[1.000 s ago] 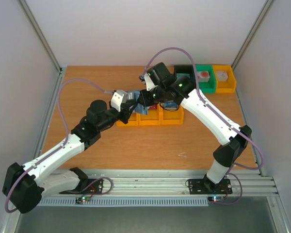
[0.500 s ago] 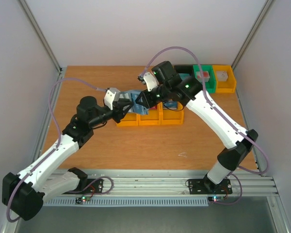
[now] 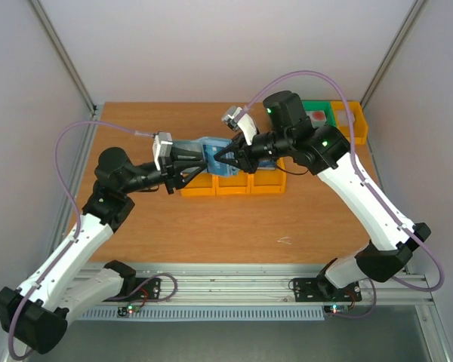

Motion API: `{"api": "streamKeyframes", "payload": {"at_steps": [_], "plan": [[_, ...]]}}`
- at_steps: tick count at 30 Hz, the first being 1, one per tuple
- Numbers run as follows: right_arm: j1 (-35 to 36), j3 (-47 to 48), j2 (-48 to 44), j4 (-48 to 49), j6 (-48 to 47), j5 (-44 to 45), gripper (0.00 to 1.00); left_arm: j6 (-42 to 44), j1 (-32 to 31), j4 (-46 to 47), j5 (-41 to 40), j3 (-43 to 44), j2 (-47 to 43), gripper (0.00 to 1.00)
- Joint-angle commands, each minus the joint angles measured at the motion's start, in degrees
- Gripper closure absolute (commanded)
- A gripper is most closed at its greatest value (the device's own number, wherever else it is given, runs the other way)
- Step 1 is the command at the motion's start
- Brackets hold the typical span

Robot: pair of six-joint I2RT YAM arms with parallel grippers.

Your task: Take the credit cards out of the card holder

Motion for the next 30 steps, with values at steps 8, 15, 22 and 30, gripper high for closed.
{"api": "streamKeyframes", "payload": {"at_steps": [8, 15, 22, 30], "plan": [[1.77, -0.46, 0.13, 9.95, 0.66, -11.9, 0.99, -5.41, -0.38, 14.8, 11.76, 4.55, 1.81, 0.63], [1.77, 1.27, 0.14, 8.31, -2.63, -10.59, 0.99, -2.44, 0.87, 13.84, 15.99, 7.27, 2.27, 0.56], [1.52, 6.49, 2.04, 7.19, -1.25, -6.12, 0.99, 9.35, 1.55, -1.01, 9.65, 10.51, -1.38, 0.57], [1.64, 9.24, 3.24, 5.02, -0.65, -2.3, 0.99, 28.09, 0.56, -13.99, 9.76, 10.65, -5.91, 0.54]]}}
